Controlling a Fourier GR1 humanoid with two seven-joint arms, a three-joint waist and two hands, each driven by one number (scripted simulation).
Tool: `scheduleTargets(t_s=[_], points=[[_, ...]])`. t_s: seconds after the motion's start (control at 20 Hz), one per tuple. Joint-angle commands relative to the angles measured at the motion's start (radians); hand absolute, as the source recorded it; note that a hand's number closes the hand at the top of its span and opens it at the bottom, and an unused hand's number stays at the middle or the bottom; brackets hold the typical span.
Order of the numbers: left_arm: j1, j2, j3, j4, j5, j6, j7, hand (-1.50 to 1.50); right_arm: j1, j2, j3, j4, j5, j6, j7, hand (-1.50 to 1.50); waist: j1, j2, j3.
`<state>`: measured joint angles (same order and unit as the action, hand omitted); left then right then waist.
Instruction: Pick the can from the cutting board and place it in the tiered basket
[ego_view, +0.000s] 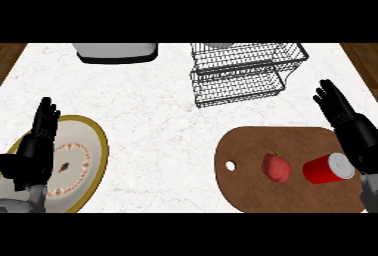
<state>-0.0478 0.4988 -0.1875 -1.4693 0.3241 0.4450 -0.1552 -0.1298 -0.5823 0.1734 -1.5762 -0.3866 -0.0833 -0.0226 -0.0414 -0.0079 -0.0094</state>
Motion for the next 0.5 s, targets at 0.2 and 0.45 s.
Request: scheduleTargets(t_s=[0.2,0.45], points=[[0.001,-0.035,-0.086,-0.011,0.076,-0.146,0.111,0.0,0.205,0.005,-0.224,-0.192,0.039,-0.133,-0.305,1.5,-0.066,-0.009,0.011],[0.005,-0.076,-0.127,-0.037,0.124,-0.181,0.169,0.0,0.304,0.23,-0.432,-0.094,0.024,-0.5,-0.35,-1.5,-0.104,-0.008,0.015]])
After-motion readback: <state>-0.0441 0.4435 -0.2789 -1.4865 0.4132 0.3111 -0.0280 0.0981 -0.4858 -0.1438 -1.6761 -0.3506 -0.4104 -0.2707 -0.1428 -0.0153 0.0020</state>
